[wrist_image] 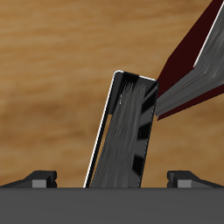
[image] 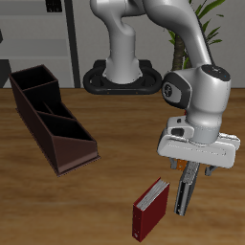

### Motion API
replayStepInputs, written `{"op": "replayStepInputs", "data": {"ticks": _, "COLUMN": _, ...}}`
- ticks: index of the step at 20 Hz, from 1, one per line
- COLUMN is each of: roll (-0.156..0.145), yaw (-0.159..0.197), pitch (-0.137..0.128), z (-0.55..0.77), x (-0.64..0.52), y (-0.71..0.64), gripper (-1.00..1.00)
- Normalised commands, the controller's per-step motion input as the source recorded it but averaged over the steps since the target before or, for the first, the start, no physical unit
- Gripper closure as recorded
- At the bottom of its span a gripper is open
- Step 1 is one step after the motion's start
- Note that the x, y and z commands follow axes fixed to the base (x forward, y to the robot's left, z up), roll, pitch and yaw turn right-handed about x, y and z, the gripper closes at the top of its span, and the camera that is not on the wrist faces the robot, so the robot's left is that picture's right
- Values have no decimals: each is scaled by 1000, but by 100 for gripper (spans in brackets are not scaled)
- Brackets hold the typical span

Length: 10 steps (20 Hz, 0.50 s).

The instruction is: Place the striped book into the right desk caddy's back compartment

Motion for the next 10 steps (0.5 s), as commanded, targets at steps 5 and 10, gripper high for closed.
{"op": "replayStepInputs", "data": {"ticks": 5, "roll": 13, "yaw": 11, "pitch": 3, "z": -101, "x": 22, "y": 3, "gripper": -100}}
{"op": "replayStepInputs", "data": {"ticks": 10, "roll": 10, "yaw": -5, "pitch": 6, "z": -43, "x": -24, "y": -14, "gripper": 100}}
